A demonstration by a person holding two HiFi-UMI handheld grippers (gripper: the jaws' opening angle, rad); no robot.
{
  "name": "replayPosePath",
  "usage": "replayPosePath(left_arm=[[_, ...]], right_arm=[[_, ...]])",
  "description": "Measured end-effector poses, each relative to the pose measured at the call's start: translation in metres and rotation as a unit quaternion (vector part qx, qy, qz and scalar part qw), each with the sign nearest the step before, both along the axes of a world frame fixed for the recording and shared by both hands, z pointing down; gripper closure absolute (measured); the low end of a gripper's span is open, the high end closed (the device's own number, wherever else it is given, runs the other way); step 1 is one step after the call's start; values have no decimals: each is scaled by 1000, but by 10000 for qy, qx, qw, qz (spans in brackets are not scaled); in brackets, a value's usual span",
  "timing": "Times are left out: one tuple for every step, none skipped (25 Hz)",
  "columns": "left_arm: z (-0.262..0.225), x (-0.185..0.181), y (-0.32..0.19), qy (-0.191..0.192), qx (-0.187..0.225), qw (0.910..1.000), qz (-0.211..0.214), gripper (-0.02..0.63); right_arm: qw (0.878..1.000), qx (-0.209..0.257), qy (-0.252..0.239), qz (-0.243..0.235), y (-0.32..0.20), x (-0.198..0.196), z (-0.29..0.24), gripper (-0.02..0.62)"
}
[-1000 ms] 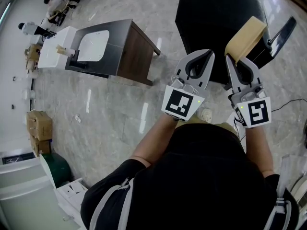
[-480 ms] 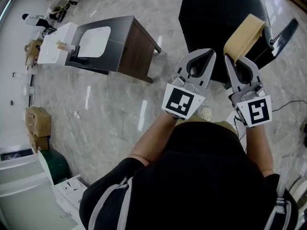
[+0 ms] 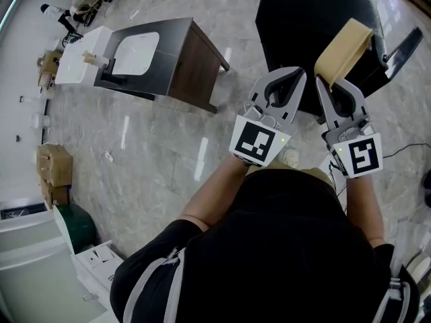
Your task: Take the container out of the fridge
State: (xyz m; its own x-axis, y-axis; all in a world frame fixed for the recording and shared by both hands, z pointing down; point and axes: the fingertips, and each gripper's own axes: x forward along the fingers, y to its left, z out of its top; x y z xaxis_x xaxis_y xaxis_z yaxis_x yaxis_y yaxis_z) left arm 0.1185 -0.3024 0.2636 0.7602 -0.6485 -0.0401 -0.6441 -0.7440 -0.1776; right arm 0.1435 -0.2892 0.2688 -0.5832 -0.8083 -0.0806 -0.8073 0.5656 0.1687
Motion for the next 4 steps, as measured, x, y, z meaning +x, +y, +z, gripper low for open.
replayPosePath(left_arm=[[-3,-1,0,92,68,9999,-8,581],[-6,-2,0,154,126,9998,-14,581],[-7,-3,1,195,170,9997,-19,581],[-9,-3,1,229,209,9995,-22,581]], right_arm=[[10000,4,-18,-14,1,-2,-1,558],[10000,11,-51,-25,1,-4,-2,558],[9999,22,-94,-34,2,-7,-4,558],[9999,32,-135,-41,2,-9,-5,558]])
